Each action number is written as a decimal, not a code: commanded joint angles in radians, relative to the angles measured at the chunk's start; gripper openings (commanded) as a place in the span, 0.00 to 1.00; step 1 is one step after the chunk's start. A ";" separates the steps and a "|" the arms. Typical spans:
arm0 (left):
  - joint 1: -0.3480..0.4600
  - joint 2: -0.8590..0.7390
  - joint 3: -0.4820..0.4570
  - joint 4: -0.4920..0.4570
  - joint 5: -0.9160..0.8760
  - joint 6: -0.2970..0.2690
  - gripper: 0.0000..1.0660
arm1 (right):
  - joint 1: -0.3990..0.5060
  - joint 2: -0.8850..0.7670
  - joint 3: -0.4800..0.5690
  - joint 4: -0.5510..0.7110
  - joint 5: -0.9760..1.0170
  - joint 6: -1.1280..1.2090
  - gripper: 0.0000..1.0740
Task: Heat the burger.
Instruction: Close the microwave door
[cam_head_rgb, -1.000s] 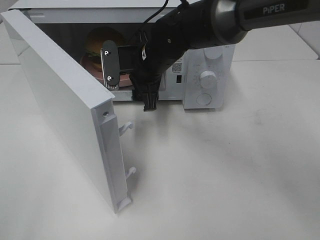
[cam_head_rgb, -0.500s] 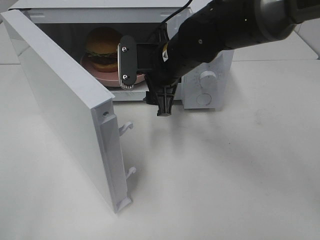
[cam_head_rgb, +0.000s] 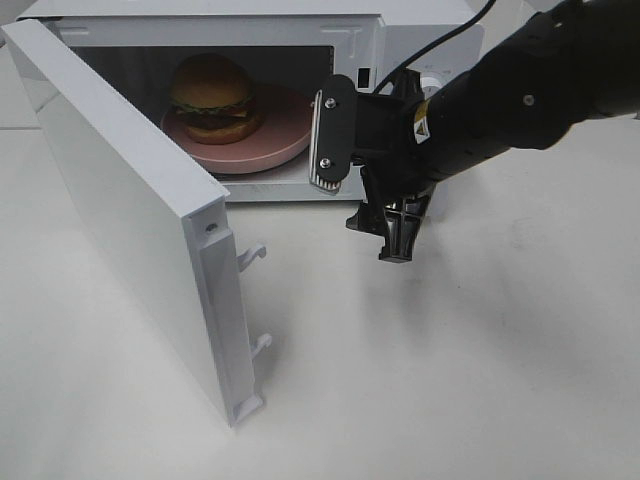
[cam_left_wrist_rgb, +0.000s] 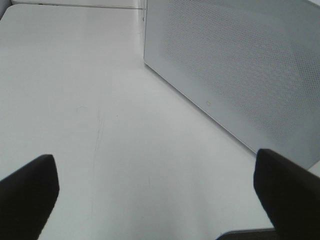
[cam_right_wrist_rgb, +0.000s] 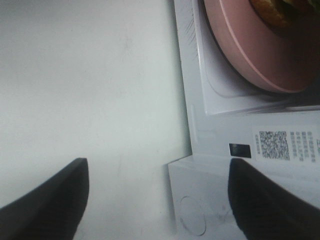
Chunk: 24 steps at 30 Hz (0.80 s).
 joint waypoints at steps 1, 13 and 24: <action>0.002 -0.003 0.002 -0.009 -0.008 -0.001 0.92 | -0.006 -0.057 0.053 0.000 -0.009 0.057 0.70; 0.002 -0.003 0.002 -0.009 -0.008 -0.001 0.92 | -0.006 -0.243 0.214 0.006 -0.007 0.419 0.70; 0.002 -0.003 0.002 -0.009 -0.008 -0.001 0.92 | -0.006 -0.411 0.299 0.007 0.090 0.625 0.70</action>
